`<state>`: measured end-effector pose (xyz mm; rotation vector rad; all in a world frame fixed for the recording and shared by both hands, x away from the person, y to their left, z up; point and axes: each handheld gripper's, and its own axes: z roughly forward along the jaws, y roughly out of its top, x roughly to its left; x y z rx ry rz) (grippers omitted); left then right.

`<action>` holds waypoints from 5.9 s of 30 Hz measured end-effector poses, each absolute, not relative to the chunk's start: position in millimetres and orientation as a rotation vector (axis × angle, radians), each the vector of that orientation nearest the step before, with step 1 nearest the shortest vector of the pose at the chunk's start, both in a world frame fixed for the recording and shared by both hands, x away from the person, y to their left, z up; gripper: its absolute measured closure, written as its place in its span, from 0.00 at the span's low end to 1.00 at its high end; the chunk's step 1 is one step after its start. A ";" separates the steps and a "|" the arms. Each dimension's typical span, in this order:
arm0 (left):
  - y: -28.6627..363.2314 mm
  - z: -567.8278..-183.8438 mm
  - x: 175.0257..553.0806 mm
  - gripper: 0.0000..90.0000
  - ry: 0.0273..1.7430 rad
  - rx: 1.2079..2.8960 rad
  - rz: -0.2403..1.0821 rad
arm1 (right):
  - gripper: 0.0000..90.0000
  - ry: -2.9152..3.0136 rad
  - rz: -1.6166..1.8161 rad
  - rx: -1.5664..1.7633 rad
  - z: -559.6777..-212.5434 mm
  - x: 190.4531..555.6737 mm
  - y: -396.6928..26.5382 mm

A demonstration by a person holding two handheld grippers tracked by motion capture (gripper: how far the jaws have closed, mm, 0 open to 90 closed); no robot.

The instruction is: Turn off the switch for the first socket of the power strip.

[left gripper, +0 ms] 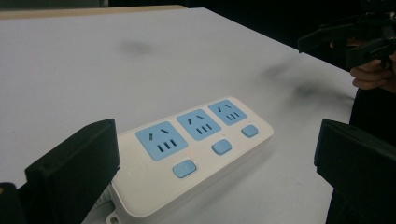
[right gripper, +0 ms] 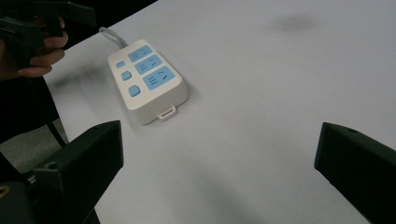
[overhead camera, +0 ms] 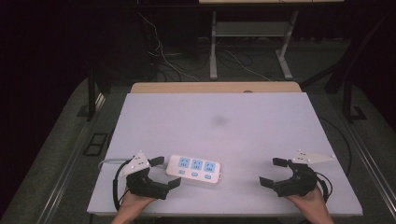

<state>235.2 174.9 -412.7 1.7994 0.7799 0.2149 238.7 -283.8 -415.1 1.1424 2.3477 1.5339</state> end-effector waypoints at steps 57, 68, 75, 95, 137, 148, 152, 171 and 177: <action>171.6 -395.3 244.3 0.00 0.796 1.892 0.197 | 0.01 2.374 1.507 1.151 -417.0 239.1 -283.2; 178.6 -391.6 255.1 0.00 0.809 1.930 0.183 | 0.01 2.380 1.498 1.149 -417.6 238.6 -282.1; 179.8 -390.2 262.1 0.00 0.820 1.949 0.168 | 0.01 2.384 1.494 1.149 -417.8 238.5 -281.7; 168.6 -386.3 276.7 0.00 0.785 2.045 0.126 | 0.01 2.390 1.485 1.150 -418.5 239.2 -280.9; 154.2 -377.5 306.9 0.26 0.676 2.231 -0.017 | 0.01 2.404 1.493 1.148 -419.7 239.5 -279.9; 154.5 -377.8 311.9 0.57 0.668 2.234 -0.035 | 0.01 2.410 1.491 1.144 -420.2 239.6 -279.3; 153.1 -379.9 313.2 0.70 0.664 2.252 -0.055 | 0.01 2.414 1.490 1.139 -420.4 239.7 -279.0; 138.5 -393.0 315.2 0.99 0.629 2.391 -0.080 | 0.01 2.426 1.485 1.132 -420.7 239.4 -277.9; 133.4 -397.9 314.7 0.99 0.610 2.444 -0.107 | 0.01 2.433 1.481 1.129 -420.8 239.4 -277.4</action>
